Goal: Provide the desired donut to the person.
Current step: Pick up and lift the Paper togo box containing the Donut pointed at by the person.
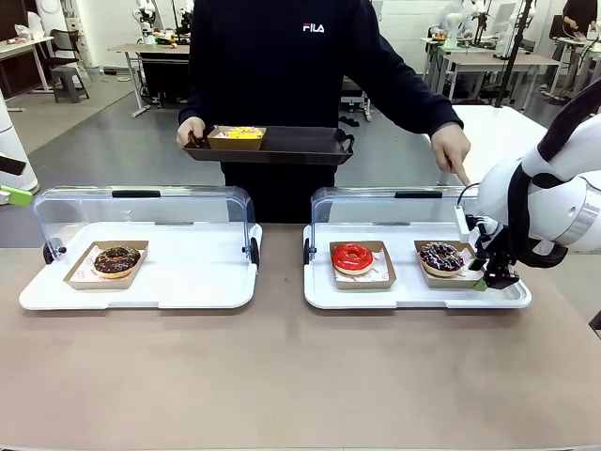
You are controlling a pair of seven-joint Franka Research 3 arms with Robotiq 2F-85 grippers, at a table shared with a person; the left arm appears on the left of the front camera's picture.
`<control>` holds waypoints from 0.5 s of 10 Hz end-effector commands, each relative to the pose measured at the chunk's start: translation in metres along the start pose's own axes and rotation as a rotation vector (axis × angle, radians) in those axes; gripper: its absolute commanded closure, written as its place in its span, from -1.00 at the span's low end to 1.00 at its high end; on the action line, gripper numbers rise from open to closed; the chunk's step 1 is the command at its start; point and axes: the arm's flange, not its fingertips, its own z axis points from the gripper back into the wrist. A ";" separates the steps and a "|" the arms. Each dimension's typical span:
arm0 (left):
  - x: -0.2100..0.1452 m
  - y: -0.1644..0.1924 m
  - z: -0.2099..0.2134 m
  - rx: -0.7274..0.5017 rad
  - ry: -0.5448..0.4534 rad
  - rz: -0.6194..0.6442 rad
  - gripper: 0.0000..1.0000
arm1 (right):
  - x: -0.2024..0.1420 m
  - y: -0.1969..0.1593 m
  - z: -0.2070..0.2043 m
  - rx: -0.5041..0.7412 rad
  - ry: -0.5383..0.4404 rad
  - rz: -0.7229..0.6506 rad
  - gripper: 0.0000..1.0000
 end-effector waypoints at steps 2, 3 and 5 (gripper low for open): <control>-0.001 -0.001 0.000 0.000 -0.013 0.000 -1.00 | 0.002 -0.013 -0.008 0.017 0.039 -0.003 0.93; -0.001 -0.001 0.000 0.000 -0.013 0.000 -1.00 | 0.002 -0.014 -0.012 0.031 0.047 -0.003 1.00; -0.001 -0.001 0.000 0.000 -0.013 0.000 -1.00 | 0.003 -0.012 -0.011 0.040 0.030 0.006 1.00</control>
